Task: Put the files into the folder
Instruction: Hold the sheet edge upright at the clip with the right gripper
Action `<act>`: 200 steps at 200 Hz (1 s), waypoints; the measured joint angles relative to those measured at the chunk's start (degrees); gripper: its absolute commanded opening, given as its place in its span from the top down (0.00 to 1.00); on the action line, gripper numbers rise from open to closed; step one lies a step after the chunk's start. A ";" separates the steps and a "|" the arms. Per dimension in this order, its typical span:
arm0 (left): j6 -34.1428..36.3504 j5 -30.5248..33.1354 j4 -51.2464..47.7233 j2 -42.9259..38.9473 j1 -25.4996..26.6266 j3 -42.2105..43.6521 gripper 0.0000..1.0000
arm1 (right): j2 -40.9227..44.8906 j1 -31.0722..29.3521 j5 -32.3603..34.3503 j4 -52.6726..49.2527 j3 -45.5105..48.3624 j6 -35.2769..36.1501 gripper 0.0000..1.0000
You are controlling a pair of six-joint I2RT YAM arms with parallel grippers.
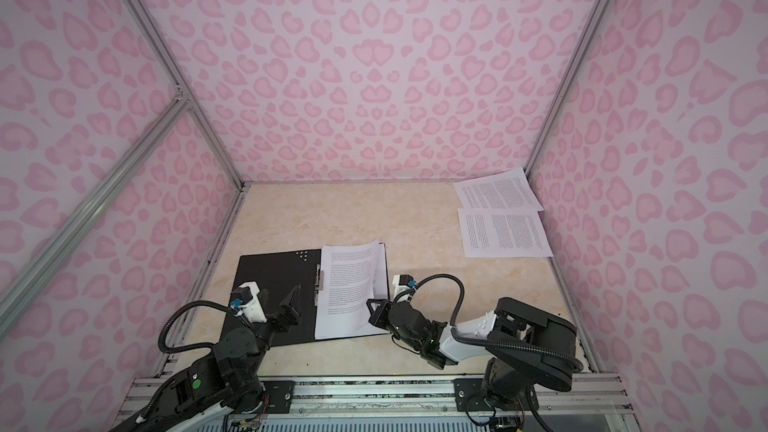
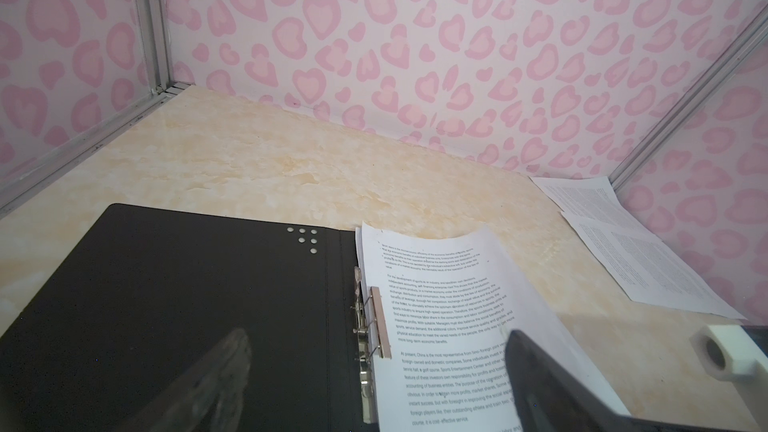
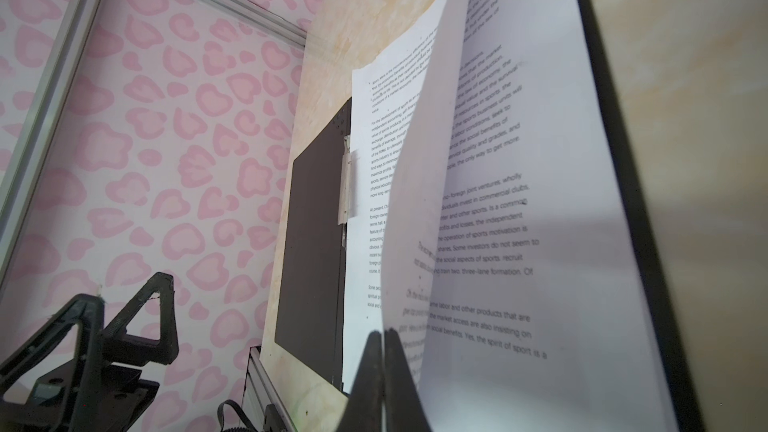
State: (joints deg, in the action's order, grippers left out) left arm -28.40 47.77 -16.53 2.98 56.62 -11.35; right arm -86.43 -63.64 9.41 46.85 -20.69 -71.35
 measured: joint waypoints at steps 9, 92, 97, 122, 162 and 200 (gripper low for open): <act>0.00 0.00 0.00 0.07 0.00 0.00 0.03 | 0.11 0.00 0.00 0.02 0.22 -0.09 1.00; 0.00 0.02 0.33 0.17 0.00 0.00 0.03 | 0.63 -0.48 0.22 -0.09 0.44 0.04 0.69; 0.00 0.02 0.33 0.17 0.00 0.00 0.03 | 0.63 -0.48 0.22 -0.09 0.44 0.00 0.65; 0.00 0.02 0.33 0.17 0.00 0.00 0.03 | 0.76 -0.52 0.22 -0.50 0.44 0.02 0.56; 0.00 0.02 0.33 0.17 0.00 0.00 0.03 | 0.83 -0.46 0.13 -2.14 0.42 0.46 0.47; 0.00 0.02 0.33 0.17 0.00 0.00 0.03 | 1.55 -0.42 0.02 -4.42 0.42 0.83 0.39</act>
State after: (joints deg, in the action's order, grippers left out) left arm -28.40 47.79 -16.21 3.16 56.62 -11.35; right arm -84.88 -64.05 9.43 42.44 -20.27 -70.52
